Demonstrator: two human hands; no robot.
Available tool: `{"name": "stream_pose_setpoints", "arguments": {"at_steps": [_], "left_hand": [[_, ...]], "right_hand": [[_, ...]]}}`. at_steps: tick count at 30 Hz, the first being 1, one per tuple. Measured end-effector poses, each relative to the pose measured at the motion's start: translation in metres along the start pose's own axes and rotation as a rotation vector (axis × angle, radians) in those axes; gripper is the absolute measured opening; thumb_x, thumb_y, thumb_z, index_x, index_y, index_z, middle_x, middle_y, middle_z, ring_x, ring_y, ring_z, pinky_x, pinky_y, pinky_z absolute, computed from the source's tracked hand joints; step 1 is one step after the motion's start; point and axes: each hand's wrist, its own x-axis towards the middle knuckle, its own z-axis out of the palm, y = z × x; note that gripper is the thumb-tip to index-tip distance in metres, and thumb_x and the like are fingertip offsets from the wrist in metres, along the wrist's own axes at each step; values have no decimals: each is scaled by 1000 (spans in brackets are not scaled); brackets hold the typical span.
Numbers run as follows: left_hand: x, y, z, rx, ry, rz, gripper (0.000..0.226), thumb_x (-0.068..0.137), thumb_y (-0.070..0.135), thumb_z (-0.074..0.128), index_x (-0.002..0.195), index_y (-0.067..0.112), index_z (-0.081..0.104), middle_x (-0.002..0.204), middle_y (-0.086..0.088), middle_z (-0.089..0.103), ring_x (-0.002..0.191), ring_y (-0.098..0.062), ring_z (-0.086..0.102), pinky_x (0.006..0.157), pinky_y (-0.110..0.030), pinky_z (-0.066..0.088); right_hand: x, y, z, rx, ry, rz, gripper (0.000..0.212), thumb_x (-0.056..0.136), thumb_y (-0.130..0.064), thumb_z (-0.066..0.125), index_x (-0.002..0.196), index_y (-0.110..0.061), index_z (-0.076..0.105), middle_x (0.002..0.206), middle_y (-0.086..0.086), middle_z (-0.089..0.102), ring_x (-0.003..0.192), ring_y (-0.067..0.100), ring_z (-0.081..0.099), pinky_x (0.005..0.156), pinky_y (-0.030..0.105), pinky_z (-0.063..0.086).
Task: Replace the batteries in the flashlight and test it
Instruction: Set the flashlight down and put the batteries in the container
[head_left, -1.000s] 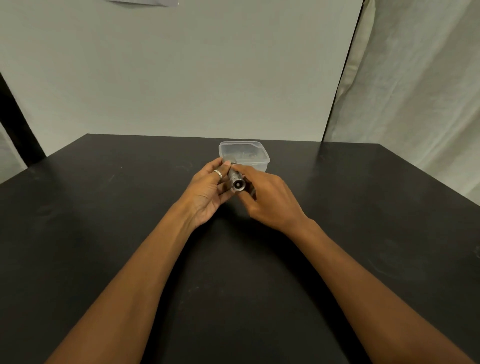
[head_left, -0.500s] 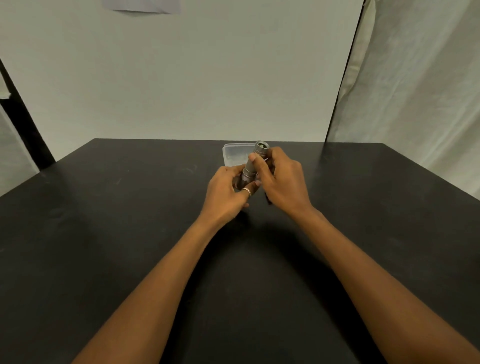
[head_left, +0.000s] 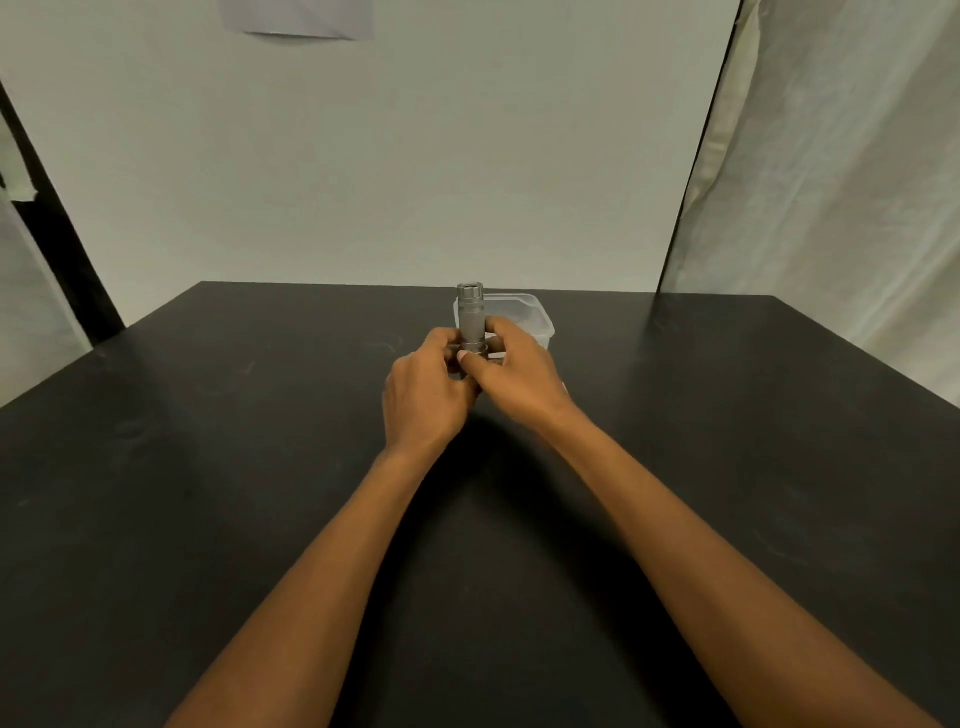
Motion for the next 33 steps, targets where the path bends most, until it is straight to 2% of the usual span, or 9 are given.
{"name": "stream_pose_setpoints", "arguments": {"at_steps": [2,5,9,14,16,21,25,28,33], "left_hand": [[2,-4,-6,44,50,-3,31,82,27,65,113,27,65,91,3,75,79,-19,70,67,-42,60],[9,-13,-16,101,122,-59,23,88,17,67,110,22,67,97,-1,71,86,-23,68,71,-41,58],[26,-33,-31,114,55,-174,20,87,19,66,107,21,67,97,-2,71,87,-24,69,76,-46,59],[61,-58,-45,156,-28,-140,23,85,15,70,108,19,67,98,-2,73,87,-22,70,78,-47,60],[75,-69,-44,176,-45,-131,23,86,13,69,109,17,67,100,-4,73,88,-22,70,78,-48,61],[115,-96,-32,206,-46,-126,20,87,10,63,105,15,67,96,-4,72,84,-24,69,76,-49,60],[149,-119,-26,238,-59,-104,20,86,9,63,105,13,68,96,-5,72,84,-24,68,76,-45,60],[169,-134,-22,266,-64,-88,19,86,10,63,104,12,68,95,-6,73,84,-25,67,73,-41,58],[194,-150,-15,228,-68,-90,20,85,8,64,104,11,70,94,-4,73,85,-21,69,74,-36,58]], "right_hand": [[7,-4,12,-10,3,-1,20,93,-21,69,112,-28,66,99,-11,70,92,3,67,70,11,47],[20,-8,33,-54,-9,-2,14,94,-20,70,107,-23,69,93,-14,68,81,-6,61,60,-1,42],[39,-9,59,-100,-33,13,18,93,-18,70,110,-17,73,104,-1,76,90,9,69,63,5,43],[70,-7,83,-108,-37,27,16,93,-17,70,109,-16,71,104,-1,75,89,11,69,77,21,54],[84,-3,91,-106,-48,37,16,94,-18,70,109,-18,70,101,-4,73,83,6,67,72,18,52],[128,11,107,-124,-60,43,17,94,-18,68,111,-18,69,102,-3,72,86,9,66,67,13,45],[163,23,122,-122,-63,46,17,94,-18,68,111,-16,69,107,-1,73,92,12,66,77,19,48],[185,31,131,-132,-74,35,14,94,-16,67,108,-16,67,99,-3,69,87,11,65,68,12,45],[214,43,140,-124,-68,35,22,95,-15,64,117,-16,65,101,-8,63,79,-2,58,59,5,39]]}}
